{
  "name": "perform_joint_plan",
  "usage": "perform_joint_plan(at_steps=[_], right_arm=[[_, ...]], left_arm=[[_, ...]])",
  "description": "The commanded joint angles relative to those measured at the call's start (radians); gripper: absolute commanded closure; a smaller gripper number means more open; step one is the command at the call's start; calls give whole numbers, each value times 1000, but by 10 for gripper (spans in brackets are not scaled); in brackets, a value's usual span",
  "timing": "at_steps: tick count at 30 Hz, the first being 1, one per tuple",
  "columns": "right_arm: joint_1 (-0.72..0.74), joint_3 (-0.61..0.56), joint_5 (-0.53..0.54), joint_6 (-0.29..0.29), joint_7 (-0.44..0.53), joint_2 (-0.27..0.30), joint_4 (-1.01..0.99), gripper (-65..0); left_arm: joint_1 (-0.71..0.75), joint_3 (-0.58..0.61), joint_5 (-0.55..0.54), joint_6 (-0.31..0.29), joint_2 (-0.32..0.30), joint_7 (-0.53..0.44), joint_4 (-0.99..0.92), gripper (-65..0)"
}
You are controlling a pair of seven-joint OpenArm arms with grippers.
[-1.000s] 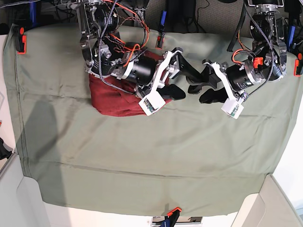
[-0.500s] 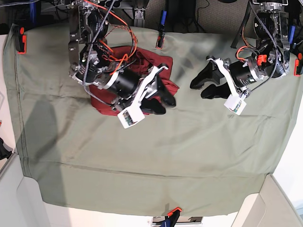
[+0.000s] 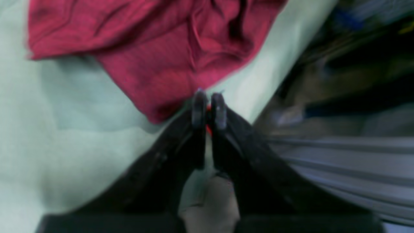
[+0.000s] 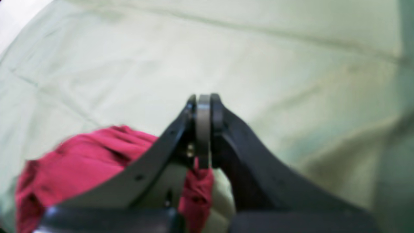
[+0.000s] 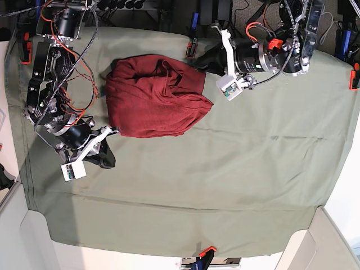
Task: Fold the T-shirt properly
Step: 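Move the left gripper to the bundle's side and pinch the fabric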
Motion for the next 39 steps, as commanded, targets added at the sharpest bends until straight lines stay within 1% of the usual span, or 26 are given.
perform_joint_plan(at_steps=[1,4,7,9,11,12,14,19,26,28,35,39], right_arm=[[32,2,20,3,36,12,-13,0],[60,2,21,3,64,26,-93,0],[77,2,22,3,76,27,-148,0],[90,2,21,3,76,27,-180,0],[96,2,21,4,90,27,-205,0],[95,2,21,4,104,27,-215,0],[95,-3,21,4,118,27,-235,0],[95,-39,21,4,118,27,-261,0],[95,-62,20,4,118,28,-262,0],[95,-62,21,4,118,27,-262,0],[95,-62,17,4,117,31,-262,0],[95,-62,17,4,116,43,-262,0]], left_arm=[[-16,10,3,-7,-8,-42,18,-25],[-26,56,51,-7,-8,-82,17,-24],[-26,126,152,-7,-8,-104,2,-24],[-30,166,217,-7,-8,-145,-20,-24],[-47,191,257,-7,-8,-187,-42,-24],[-58,198,269,-7,-8,-193,-53,-24],[-84,200,286,-7,-8,-196,-77,-24],[-151,200,298,-7,-8,-203,-180,-24],[-259,199,370,-7,-15,-208,-309,-25],[-293,198,370,-7,-33,-208,-330,-25],[-393,197,370,-7,-124,-219,-338,-25],[-472,198,370,-7,-136,-253,-380,-25]])
